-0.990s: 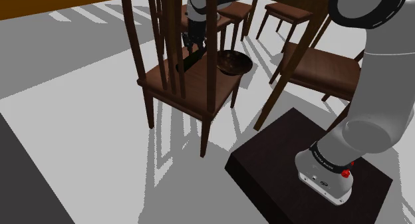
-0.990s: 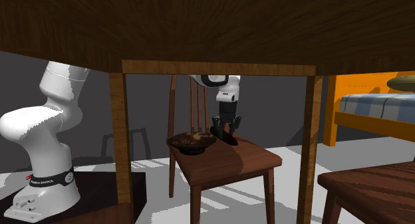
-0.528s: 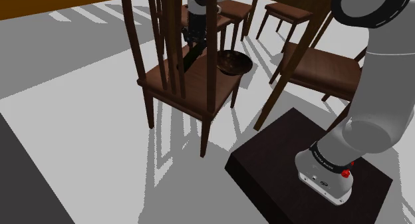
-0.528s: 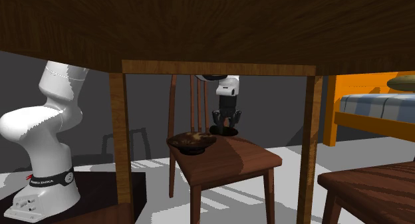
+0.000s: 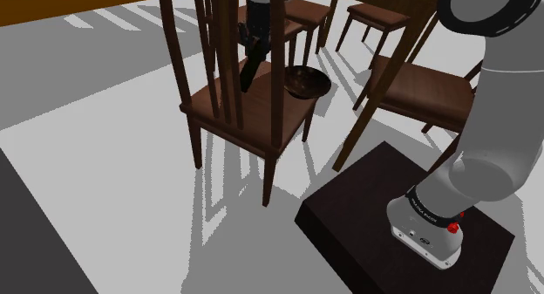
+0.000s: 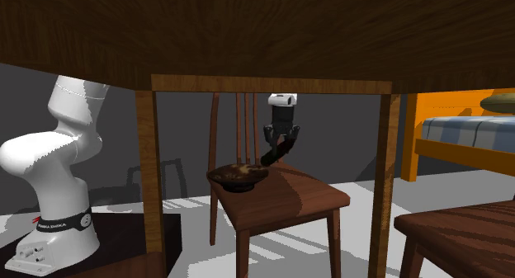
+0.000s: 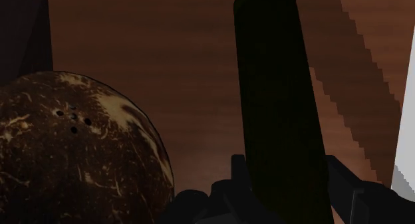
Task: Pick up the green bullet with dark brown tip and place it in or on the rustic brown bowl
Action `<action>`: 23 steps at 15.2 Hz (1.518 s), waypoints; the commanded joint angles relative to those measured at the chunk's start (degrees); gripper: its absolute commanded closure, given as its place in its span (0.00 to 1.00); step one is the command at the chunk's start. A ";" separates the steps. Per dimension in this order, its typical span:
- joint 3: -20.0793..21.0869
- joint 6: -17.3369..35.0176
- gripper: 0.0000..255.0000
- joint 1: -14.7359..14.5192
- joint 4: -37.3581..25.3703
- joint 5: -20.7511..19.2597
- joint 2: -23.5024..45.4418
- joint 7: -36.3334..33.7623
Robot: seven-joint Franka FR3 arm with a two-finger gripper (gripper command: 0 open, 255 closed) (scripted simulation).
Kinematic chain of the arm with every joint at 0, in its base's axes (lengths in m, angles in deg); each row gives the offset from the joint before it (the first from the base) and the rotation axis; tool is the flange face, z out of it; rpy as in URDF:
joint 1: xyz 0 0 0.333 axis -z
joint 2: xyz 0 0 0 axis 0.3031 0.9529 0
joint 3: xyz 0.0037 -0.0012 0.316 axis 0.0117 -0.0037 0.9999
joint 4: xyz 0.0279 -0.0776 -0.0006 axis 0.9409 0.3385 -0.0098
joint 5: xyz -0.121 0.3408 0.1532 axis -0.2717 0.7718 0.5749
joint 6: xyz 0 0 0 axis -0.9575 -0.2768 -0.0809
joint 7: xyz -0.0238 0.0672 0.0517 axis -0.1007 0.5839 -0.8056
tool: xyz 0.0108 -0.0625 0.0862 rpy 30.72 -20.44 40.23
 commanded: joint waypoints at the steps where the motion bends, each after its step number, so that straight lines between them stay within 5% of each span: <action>1: 0.03 -1.69 1.00 -0.13 -1.75 0.01 0.04 0.00; 10: 0.13 -8.31 1.00 -0.81 -8.95 -0.10 0.59 -0.09; 23: -3.28 0.35 1.00 10.73 30.40 8.95 -30.77 14.24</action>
